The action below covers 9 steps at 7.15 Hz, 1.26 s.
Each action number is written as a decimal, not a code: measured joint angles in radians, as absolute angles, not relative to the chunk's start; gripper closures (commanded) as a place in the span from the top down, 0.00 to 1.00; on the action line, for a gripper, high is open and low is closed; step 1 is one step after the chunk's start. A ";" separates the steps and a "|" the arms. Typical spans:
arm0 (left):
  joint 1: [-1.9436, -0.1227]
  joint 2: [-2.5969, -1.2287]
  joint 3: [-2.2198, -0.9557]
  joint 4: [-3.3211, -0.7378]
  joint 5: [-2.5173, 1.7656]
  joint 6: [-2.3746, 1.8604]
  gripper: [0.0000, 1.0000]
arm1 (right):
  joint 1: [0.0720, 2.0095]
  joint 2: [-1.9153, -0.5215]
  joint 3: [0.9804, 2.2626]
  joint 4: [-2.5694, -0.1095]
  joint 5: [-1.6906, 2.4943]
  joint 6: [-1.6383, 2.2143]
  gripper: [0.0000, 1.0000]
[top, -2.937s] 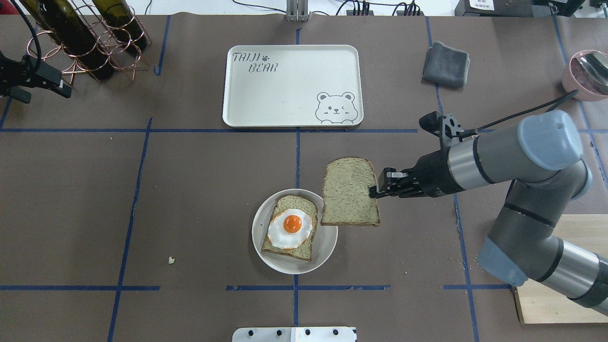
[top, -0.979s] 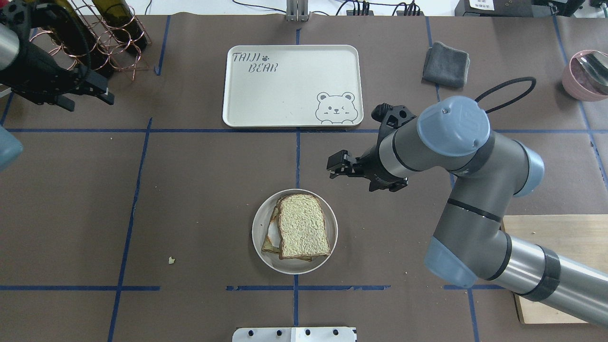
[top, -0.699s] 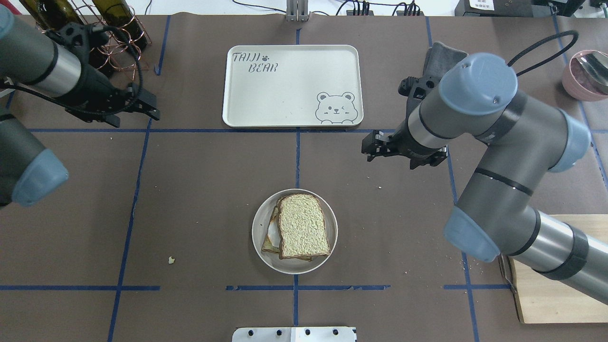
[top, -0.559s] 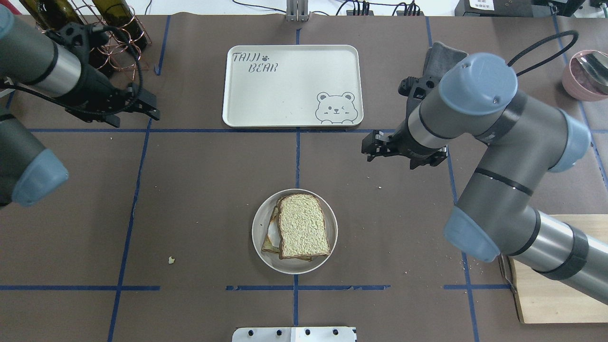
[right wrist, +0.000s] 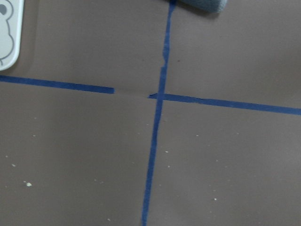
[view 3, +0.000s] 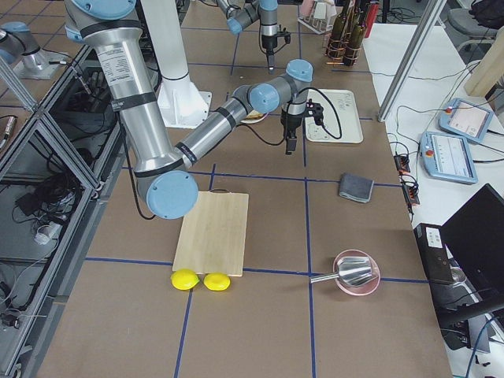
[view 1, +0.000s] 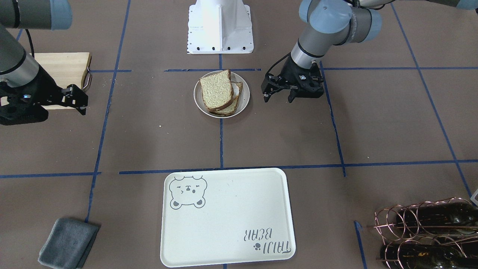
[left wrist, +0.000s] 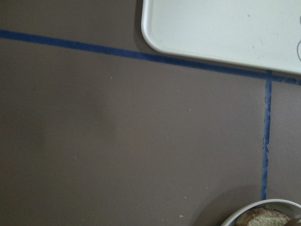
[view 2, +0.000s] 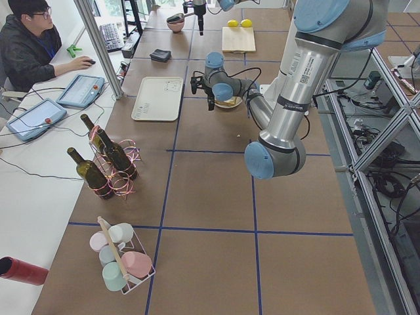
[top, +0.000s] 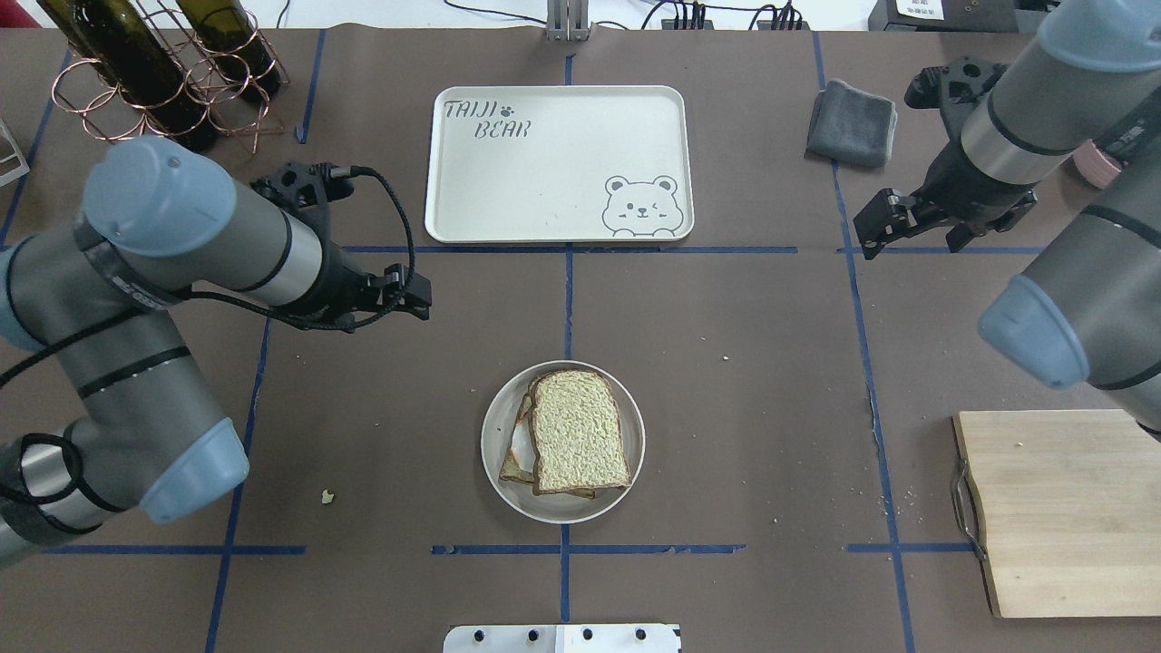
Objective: Make sandwich and place on tray
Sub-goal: 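Withdraw the right gripper while the left gripper reaches toward the plate rim, then grasp the white plate rim with the left gripper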
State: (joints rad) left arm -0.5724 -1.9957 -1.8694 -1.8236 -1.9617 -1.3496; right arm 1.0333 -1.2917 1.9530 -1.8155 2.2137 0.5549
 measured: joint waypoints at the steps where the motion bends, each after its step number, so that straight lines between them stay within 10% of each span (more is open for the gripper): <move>1: -0.532 -2.004 -1.858 -1.823 -1.937 -1.369 0.64 | 1.073 -1.323 1.941 -1.815 2.244 0.483 1.00; 5: -0.442 -2.048 -1.786 -1.826 -1.918 -1.403 0.62 | 1.162 -1.397 1.929 -1.815 2.313 0.336 1.00; 9: -0.387 -2.086 -1.729 -1.834 -1.910 -1.429 0.34 | 1.171 -1.406 1.928 -1.815 2.319 0.330 1.00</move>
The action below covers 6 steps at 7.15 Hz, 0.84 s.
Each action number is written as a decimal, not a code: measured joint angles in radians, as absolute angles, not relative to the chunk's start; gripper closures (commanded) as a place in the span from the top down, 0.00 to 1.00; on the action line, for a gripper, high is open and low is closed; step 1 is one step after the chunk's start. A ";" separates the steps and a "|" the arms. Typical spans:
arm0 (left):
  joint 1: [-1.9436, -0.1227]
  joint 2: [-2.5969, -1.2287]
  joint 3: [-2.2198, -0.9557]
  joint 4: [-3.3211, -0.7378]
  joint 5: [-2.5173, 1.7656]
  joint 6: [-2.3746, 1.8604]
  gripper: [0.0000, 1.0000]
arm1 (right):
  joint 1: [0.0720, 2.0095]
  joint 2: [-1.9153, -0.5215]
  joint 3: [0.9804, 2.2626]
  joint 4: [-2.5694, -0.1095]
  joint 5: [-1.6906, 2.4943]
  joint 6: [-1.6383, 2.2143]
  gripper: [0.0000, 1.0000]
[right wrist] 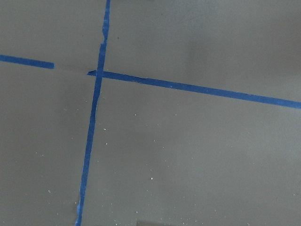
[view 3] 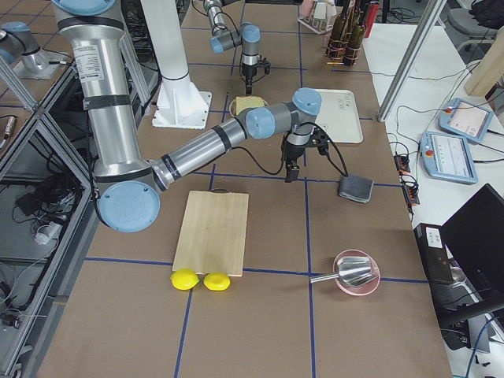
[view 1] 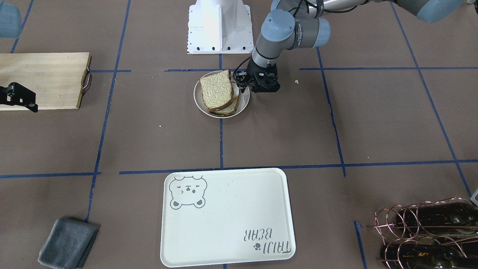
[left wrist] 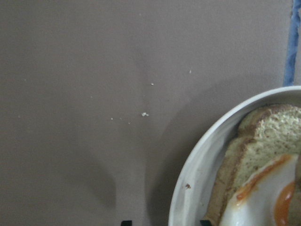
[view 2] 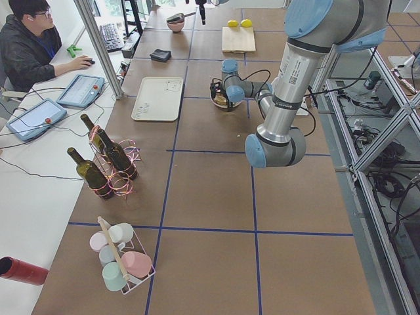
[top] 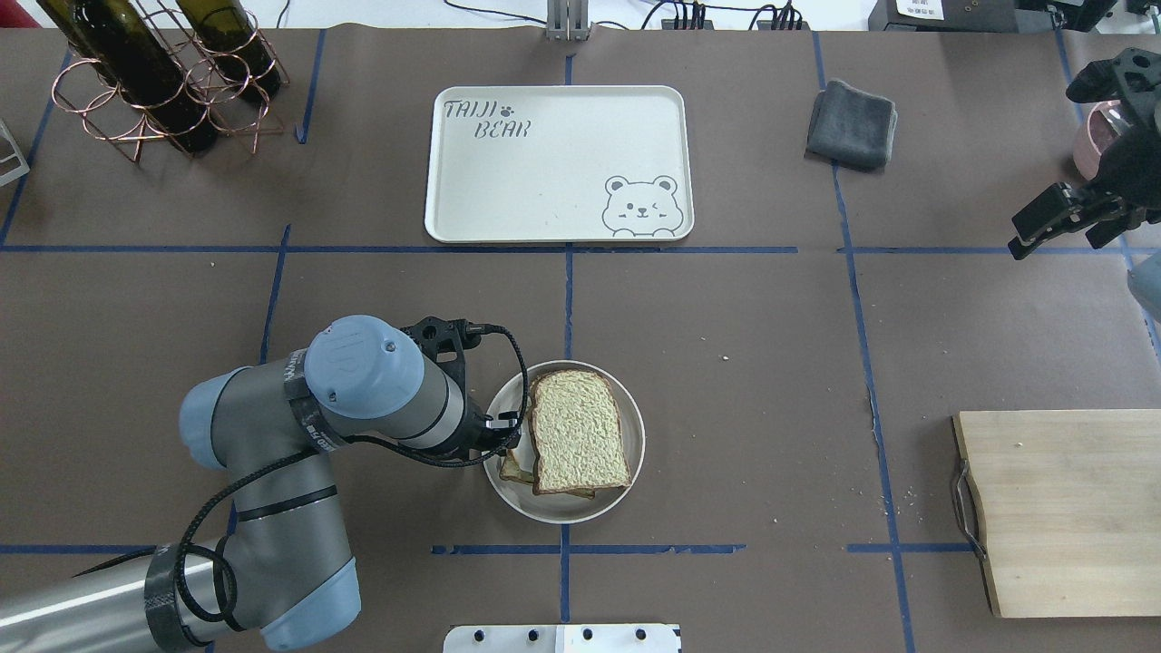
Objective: Make sandwich and place on tray
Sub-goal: 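Grasp the white plate rim with the left gripper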
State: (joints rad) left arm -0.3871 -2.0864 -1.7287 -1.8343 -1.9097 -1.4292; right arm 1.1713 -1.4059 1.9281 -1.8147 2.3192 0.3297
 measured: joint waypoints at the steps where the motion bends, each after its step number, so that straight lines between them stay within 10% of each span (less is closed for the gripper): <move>1: -0.387 -2.089 -1.723 -1.841 -1.908 -1.430 0.18 | 1.172 -1.406 1.929 -1.815 2.319 0.330 1.00; 2: -0.387 -2.089 -1.721 -1.844 -1.907 -1.431 0.00 | 1.174 -1.407 1.930 -1.814 2.319 0.330 1.00; 6: -0.402 -2.088 -1.745 -1.858 -1.910 -1.433 0.00 | 1.181 -1.408 1.931 -1.814 2.319 0.330 1.00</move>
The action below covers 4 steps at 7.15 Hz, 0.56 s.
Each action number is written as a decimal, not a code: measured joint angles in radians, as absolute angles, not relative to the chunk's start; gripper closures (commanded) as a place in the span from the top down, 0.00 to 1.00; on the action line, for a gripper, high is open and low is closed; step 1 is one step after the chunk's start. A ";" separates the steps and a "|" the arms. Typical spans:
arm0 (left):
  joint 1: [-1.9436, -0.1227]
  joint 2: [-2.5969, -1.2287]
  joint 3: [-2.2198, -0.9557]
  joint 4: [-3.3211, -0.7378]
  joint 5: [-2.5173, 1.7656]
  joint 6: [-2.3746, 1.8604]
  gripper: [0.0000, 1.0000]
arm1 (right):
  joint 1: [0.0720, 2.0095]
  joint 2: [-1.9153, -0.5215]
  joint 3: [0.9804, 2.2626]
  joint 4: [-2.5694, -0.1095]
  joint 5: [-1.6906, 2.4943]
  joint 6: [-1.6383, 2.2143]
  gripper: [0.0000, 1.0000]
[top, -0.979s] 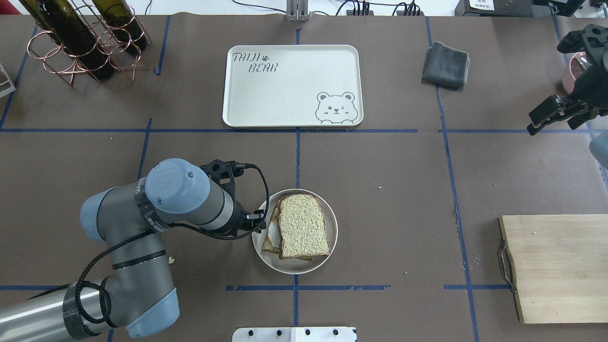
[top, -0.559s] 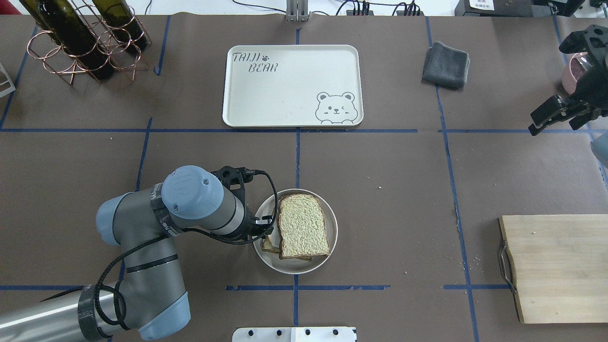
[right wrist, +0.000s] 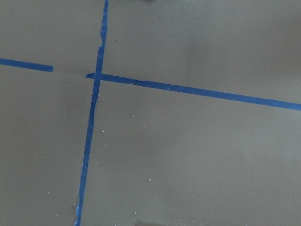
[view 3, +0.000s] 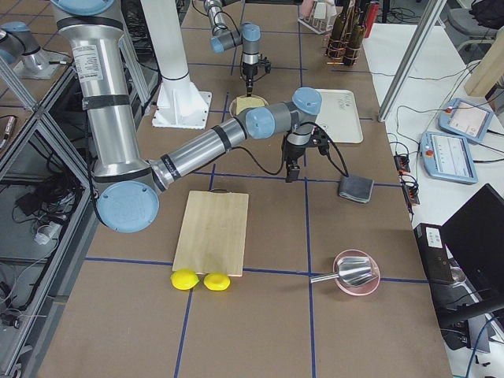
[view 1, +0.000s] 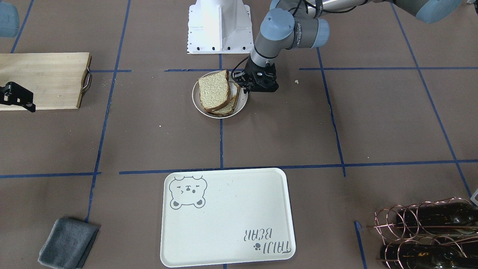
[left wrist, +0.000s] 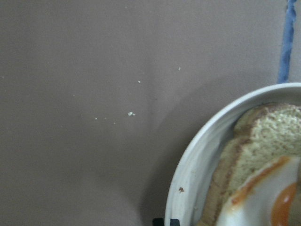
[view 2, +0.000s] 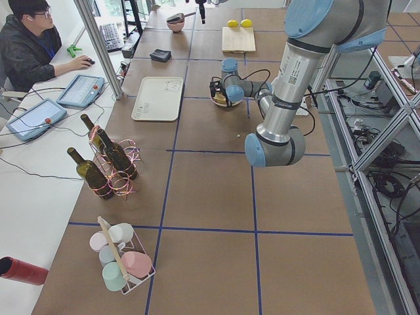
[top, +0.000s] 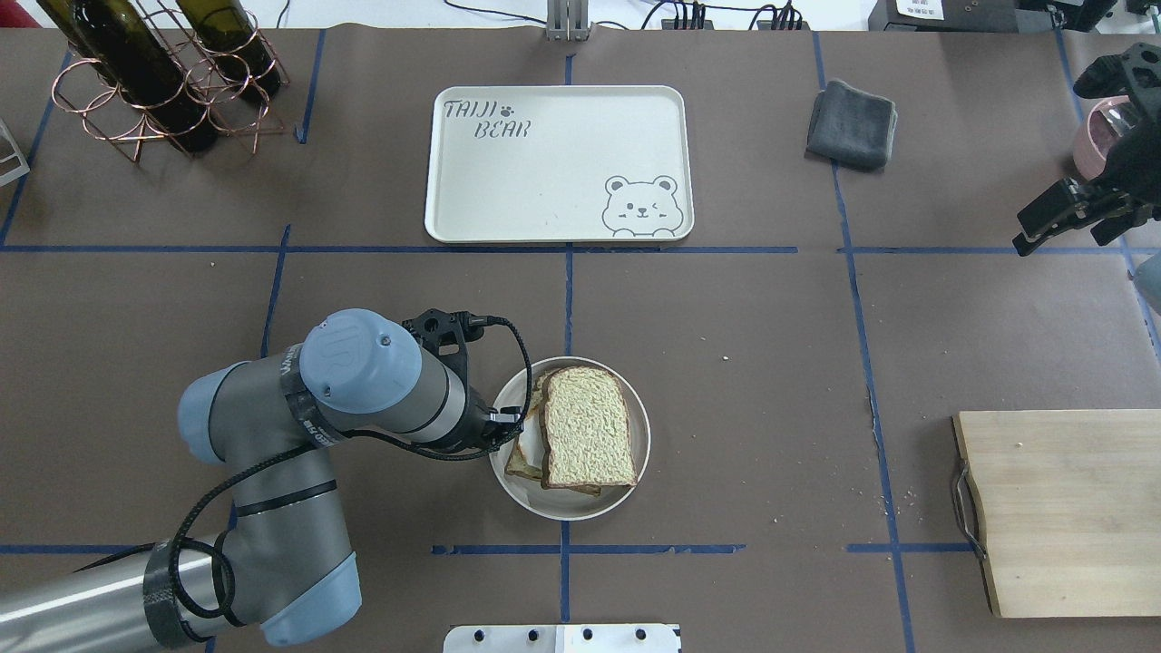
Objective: Make sandwich and place on tray
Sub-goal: 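Grasp the white plate rim with the left gripper, then lift the plate and carry it onto the white tray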
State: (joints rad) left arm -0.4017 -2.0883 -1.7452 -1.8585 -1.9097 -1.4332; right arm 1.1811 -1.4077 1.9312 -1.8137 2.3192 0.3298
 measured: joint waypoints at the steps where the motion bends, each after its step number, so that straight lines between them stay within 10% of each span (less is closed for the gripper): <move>1: -0.421 -2.087 -1.759 -1.866 -1.918 -1.433 0.00 | 1.186 -1.408 1.932 -1.813 2.320 0.330 1.00; 4: -0.508 -2.085 -1.778 -1.883 -2.028 -1.441 0.00 | 1.198 -1.409 1.935 -1.812 2.321 0.328 1.00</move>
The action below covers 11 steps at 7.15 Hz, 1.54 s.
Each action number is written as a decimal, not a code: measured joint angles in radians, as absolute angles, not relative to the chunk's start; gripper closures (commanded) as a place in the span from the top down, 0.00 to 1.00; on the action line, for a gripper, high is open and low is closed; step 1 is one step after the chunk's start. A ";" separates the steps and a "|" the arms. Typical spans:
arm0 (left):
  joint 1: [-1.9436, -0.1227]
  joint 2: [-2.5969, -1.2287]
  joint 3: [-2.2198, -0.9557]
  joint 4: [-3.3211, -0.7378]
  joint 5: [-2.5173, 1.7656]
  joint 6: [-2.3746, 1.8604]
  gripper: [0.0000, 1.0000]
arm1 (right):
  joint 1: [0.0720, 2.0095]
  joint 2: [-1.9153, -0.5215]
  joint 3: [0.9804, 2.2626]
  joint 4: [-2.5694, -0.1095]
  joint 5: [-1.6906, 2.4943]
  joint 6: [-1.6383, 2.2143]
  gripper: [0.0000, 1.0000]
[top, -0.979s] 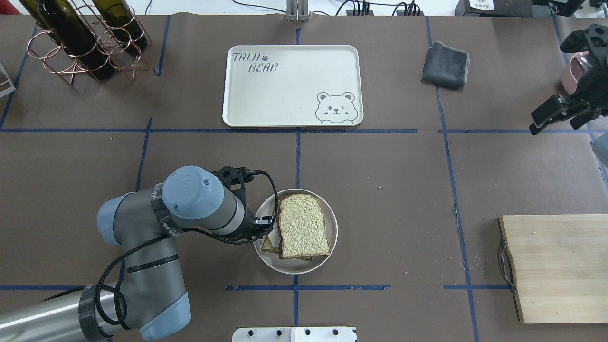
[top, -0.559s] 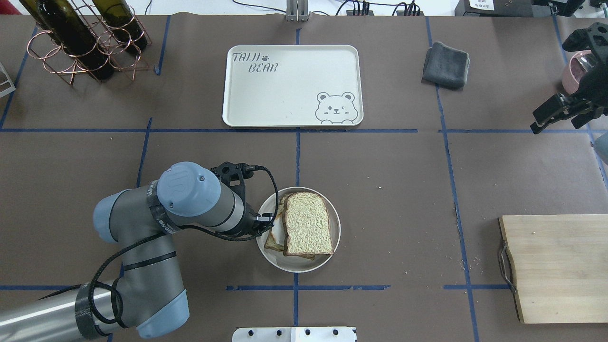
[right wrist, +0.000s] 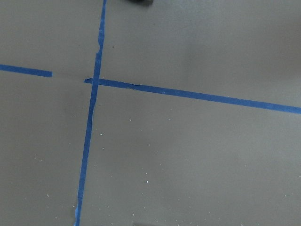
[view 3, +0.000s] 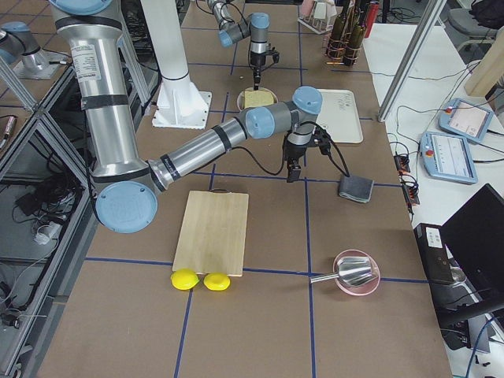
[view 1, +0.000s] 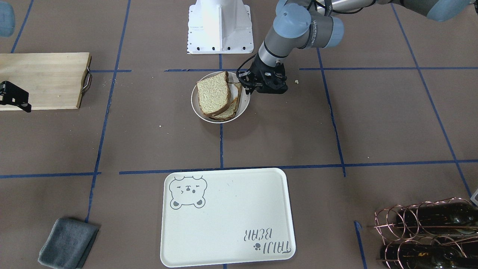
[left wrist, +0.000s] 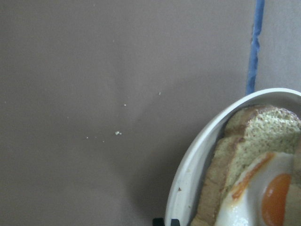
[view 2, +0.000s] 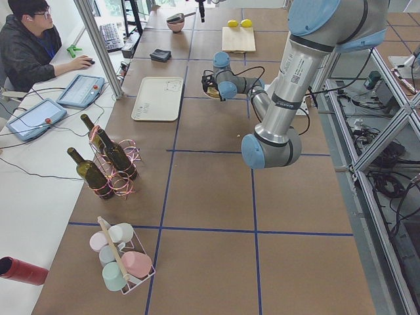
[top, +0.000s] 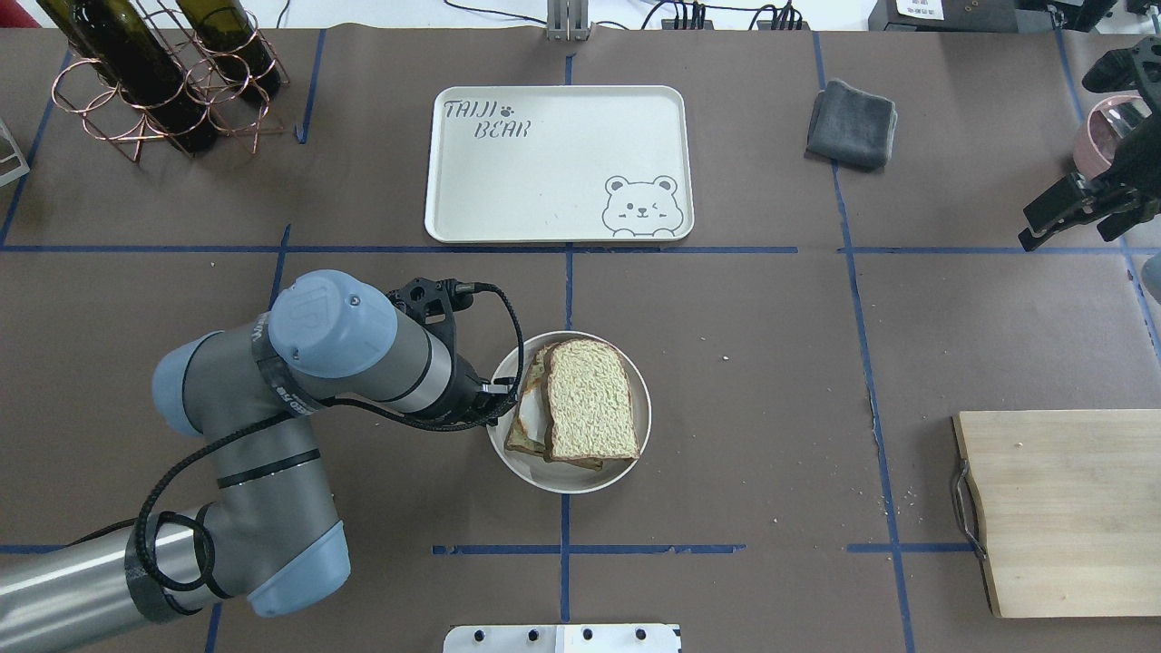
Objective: Make sandwich and place on tray
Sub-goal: 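Lift the plate and carry it onto the white tray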
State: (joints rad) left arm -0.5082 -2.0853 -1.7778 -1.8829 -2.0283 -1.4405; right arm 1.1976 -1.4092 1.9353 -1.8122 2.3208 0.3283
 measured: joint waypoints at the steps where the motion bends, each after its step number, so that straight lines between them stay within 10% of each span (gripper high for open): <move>1: -0.541 -2.085 -1.774 -1.922 -2.060 -1.489 0.00 | 1.199 -1.409 1.936 -1.812 2.321 0.328 1.00; 11: -0.726 -2.395 -1.190 -2.261 -1.940 -2.120 0.00 | 1.216 -1.415 1.932 -1.812 2.312 0.326 1.00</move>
State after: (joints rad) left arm -0.7258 -2.3954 -1.1898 -2.2607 -1.9403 -2.1200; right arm 1.2163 -1.4151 1.9319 -1.8116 2.3124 0.3258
